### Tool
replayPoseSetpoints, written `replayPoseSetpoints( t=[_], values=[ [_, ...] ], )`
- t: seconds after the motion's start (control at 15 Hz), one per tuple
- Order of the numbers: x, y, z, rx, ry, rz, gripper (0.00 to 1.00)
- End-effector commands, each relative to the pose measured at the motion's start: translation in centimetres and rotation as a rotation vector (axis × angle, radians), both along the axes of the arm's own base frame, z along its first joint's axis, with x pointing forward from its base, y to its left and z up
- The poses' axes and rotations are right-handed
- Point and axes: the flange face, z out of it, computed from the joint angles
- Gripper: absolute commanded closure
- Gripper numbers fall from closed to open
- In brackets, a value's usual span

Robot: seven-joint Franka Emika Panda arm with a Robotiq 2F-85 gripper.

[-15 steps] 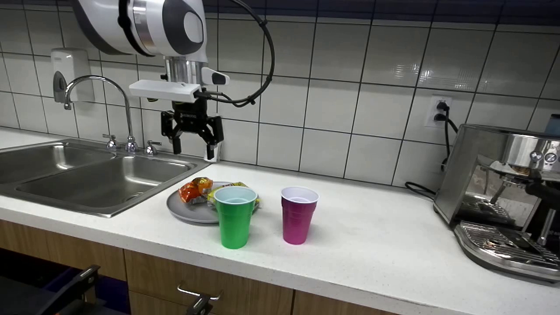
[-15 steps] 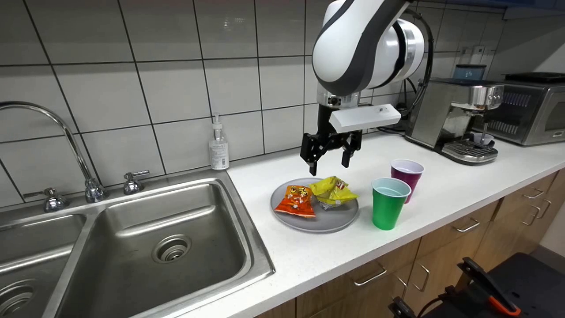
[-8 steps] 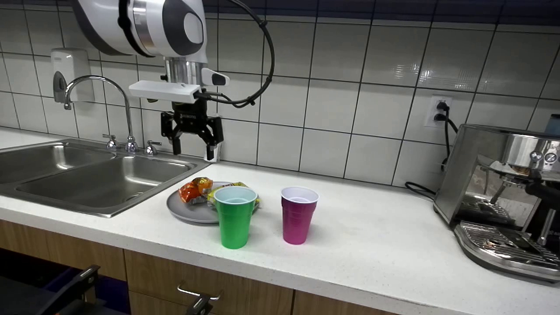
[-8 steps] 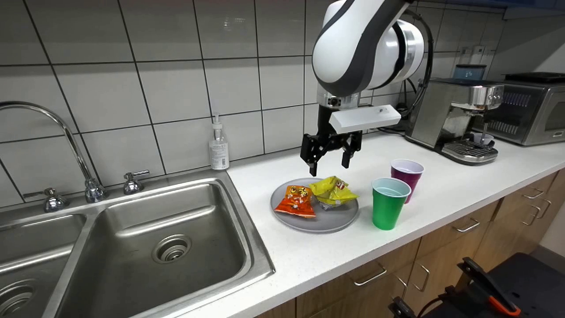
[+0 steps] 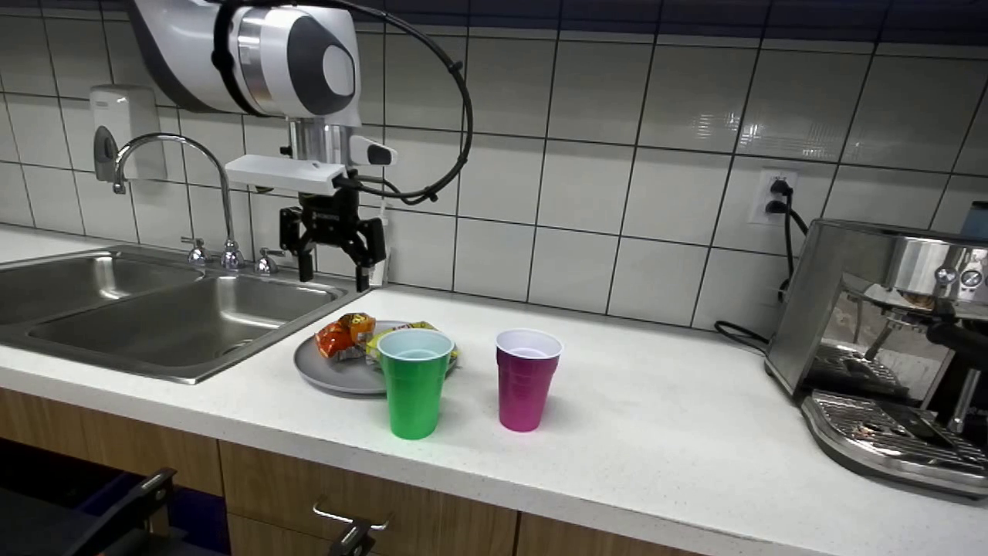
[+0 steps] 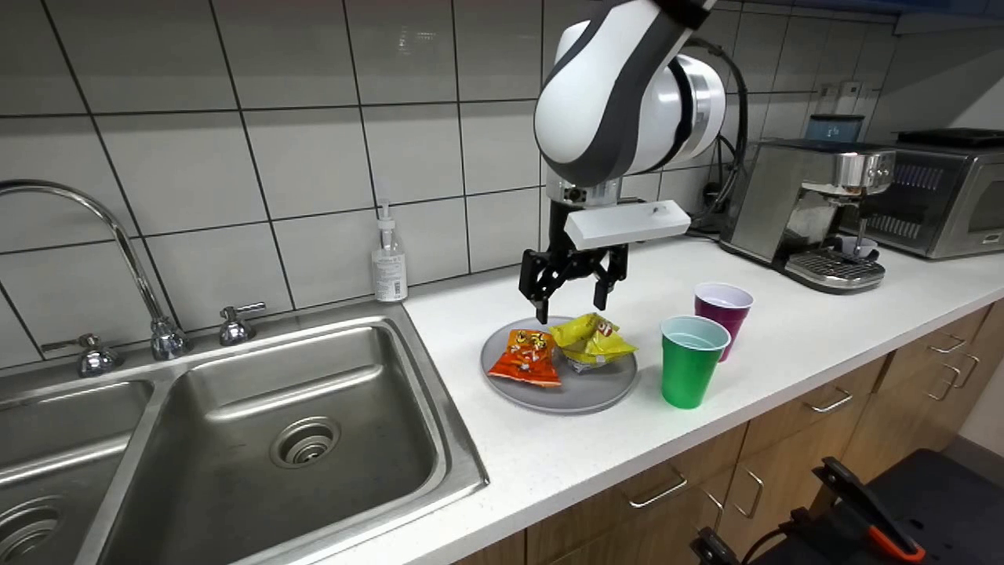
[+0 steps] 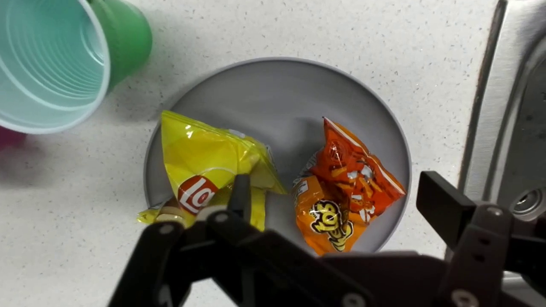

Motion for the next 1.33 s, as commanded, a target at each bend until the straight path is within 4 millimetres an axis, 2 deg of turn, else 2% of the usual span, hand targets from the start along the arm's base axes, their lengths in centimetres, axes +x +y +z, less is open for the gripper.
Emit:
replayPoseSetpoints(
  t=[0.0,0.33,0.6,1.0,1.27],
  values=[
    [2.2,1.5,-1.2,0.01,-0.002,-0.042,0.0],
    [4.3,2.6,-3.2,-0.001,-0.006,-0.072,0.0],
    [5.3,3.3,-5.3,-0.018,0.006,-0.077,0.0],
    [5.6,3.2,-5.8,-0.021,0.009,-0.086,0.0],
    [6.4,3.4,-7.4,-0.022,0.012,-0.092,0.0]
  ],
)
